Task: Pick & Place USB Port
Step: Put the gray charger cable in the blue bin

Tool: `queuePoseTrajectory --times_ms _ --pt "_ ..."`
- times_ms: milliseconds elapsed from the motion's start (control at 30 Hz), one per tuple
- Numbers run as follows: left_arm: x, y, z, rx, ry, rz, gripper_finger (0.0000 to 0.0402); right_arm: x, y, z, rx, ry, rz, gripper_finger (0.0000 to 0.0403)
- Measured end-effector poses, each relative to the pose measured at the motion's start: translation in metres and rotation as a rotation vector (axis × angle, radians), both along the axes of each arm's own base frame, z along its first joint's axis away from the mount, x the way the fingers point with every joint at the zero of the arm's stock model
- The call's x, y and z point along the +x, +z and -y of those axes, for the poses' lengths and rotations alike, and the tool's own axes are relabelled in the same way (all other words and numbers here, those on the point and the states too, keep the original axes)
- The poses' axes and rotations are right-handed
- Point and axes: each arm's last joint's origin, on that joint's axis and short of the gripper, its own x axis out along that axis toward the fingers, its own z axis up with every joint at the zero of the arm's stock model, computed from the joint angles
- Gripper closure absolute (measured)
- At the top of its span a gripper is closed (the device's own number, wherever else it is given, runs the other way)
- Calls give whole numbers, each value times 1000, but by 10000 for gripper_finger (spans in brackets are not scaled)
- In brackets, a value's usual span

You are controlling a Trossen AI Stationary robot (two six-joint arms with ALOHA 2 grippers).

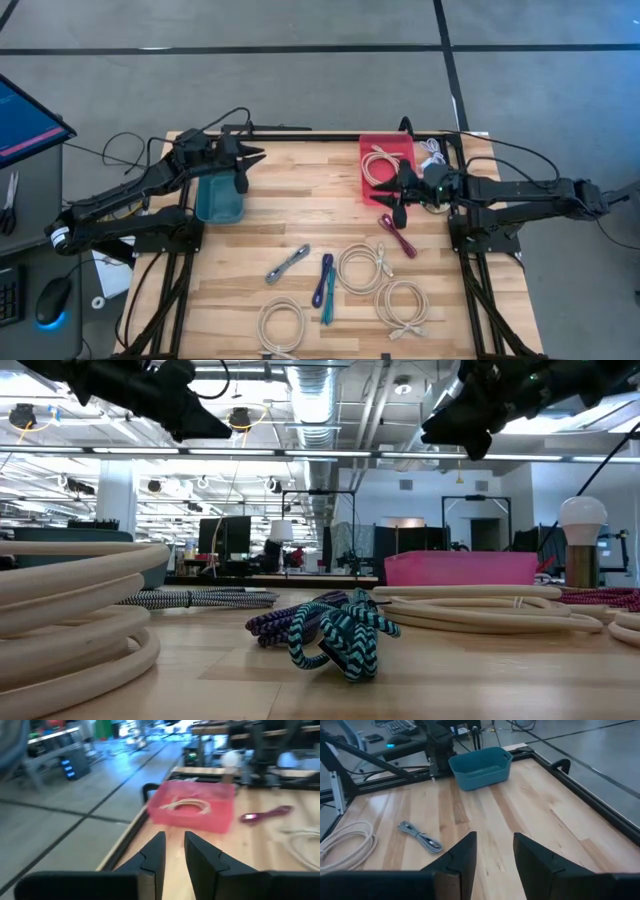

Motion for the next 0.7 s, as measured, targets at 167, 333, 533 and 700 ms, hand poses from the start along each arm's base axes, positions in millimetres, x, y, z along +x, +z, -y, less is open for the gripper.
queuePoseTrajectory --times_ms 167,333,533,700 --pt "-5 8 11 61 -142 38 355 0 0 -2 2 12 0 282" --pt "-18 21 25 111 -184 116 373 0 0 -4 2 20 0 282" --pt "-32 31 46 119 -262 192 387 1 0 -4 2 20 2 282" --pt "-37 32 60 103 -345 204 394 1 1 -4 1 20 10 282"
